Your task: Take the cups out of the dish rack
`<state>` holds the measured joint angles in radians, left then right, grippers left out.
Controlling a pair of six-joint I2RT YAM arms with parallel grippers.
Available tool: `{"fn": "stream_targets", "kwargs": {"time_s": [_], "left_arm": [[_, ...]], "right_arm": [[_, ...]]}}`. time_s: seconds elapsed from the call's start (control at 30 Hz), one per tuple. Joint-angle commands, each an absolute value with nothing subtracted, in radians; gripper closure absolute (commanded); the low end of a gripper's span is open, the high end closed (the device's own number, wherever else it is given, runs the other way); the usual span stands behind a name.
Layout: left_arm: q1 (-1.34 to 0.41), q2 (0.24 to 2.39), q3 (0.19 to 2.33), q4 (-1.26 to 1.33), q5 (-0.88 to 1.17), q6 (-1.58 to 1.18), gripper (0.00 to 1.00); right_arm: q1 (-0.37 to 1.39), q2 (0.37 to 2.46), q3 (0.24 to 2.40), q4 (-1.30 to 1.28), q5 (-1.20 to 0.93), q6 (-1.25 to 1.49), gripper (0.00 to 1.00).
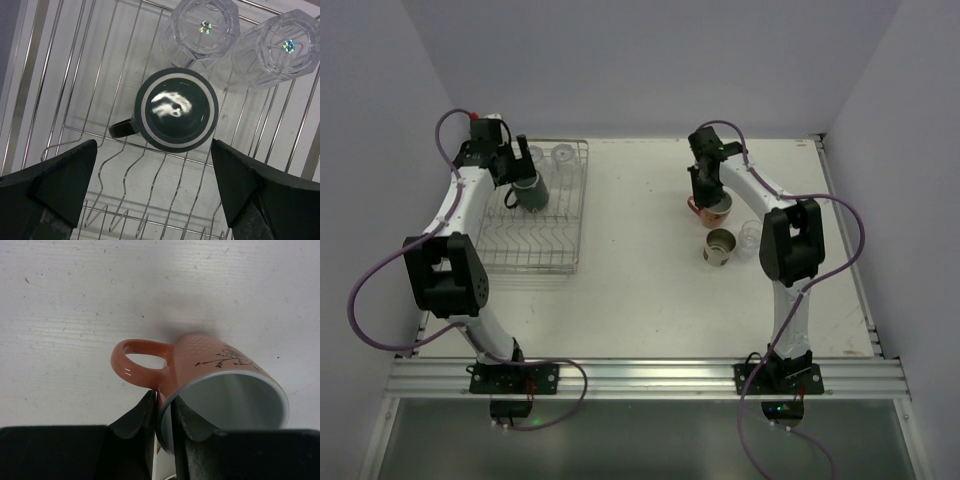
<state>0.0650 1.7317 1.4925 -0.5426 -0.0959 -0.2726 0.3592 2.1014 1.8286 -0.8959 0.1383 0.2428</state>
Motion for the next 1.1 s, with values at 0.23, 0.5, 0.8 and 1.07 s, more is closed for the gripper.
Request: {"fn": "stream_targets", "kwargs": {"time_s": [0.23,0.5,0.8,1.07], "left_arm": [[0.074,1.810,1.597,-0.517,-0.023,-0.149,0.00],[0.074,1.908,1.698,-0.597,0.070,-0.140,0.00],[0.074,1.951,1.720,-0.615,0.072,-0.133,0.00],[0.072,1.990,1.724,-0.624,0.038,-0.132,0.00]], "right_arm": [[0.356,2.077,1.861,-0.871,0.130,0.236,0.59],[0.362,2.028,1.807,-0.851,0.127,0.248,0.32],[0.364,1.959,1.732,-0.818,0.115,0.261,0.15],[0.365,1.922,1.663,-0.776,0.094,0.270,0.14]]}}
